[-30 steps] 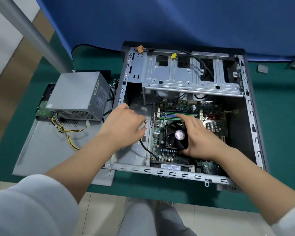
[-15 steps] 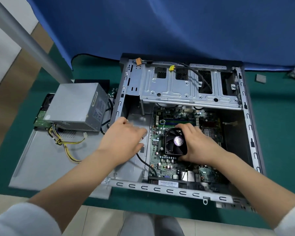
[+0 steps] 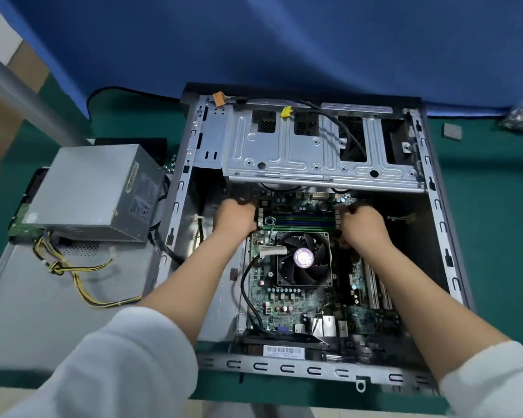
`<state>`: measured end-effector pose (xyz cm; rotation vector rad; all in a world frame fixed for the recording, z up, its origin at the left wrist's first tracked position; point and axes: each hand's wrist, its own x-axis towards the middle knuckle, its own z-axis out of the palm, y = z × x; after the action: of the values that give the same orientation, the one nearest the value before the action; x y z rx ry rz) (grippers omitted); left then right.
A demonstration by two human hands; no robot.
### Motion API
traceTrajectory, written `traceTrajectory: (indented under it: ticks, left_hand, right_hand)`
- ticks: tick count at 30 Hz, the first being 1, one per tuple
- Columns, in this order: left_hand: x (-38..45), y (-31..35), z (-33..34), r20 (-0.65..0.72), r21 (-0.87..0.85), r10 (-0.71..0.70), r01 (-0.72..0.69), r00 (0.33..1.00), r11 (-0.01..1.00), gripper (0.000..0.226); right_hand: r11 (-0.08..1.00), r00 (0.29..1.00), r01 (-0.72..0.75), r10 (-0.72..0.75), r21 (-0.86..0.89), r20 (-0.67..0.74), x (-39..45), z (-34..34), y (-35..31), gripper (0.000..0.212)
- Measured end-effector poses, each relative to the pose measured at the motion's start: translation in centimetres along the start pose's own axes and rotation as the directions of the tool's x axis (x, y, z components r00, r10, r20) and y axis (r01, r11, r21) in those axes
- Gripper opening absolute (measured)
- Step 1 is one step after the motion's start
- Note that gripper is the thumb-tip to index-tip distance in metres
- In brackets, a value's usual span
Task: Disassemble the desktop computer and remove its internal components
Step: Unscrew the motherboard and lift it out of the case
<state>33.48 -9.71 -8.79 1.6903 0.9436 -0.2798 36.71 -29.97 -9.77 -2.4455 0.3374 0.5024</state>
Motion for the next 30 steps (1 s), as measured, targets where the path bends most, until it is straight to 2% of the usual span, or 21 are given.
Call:
traceTrajectory:
  ticks: [2,5,8,14,16,19,24,30]
  left_hand:
    - [0.3,-0.4,0.5,-0.005,-0.037,0.021,-0.021,1.000,0.999,0.021]
    - [0.8,-1.4,0.8,-0.041,0.022,0.058,-0.057,0.997,0.998,0.023]
    - [1.7,-1.9,1.0,-0.089,0.027,0.028,-0.025,0.996,0.999,0.025]
    - [2.6,-1.6,1.3,-0.148,0.013,-0.061,0.064,0.987,0.998,0.023]
    - [2.5,-1.5,1.3,-0.148,0.008,-0.074,0.076,0.986,0.997,0.015]
    - [2.7,-1.6,1.3,-0.134,-0.003,-0.079,0.079,0.988,0.997,0.018]
    - [2.4,-1.4,1.2,-0.146,-0.040,-0.112,0.108,0.983,0.993,0.017]
    - [1.6,-1.1,0.9,-0.121,-0.185,-0.151,0.127,0.981,0.974,0.025]
  right_hand:
    - [0.999,0.999,-0.049,0.049,0.003,-0.005,0.4,0.3,0.5,0.040]
    - [0.993,0.996,-0.081,0.084,0.083,-0.030,0.9,0.9,1.4,0.042]
    - [0.992,0.994,-0.082,0.088,0.096,-0.058,1.3,1.1,1.6,0.046]
    - [0.999,0.996,-0.036,0.036,0.001,-0.087,1.5,1.0,1.3,0.044]
    - [0.999,0.995,-0.015,0.011,-0.047,-0.102,1.4,1.1,1.2,0.042]
    - [0.994,0.992,0.007,-0.020,-0.107,-0.121,1.2,1.1,1.0,0.036]
    - [0.991,0.991,0.024,-0.041,-0.130,-0.130,1.1,1.0,0.9,0.033]
    - [0.994,0.993,0.021,-0.034,-0.111,-0.111,0.9,0.9,0.6,0.031]
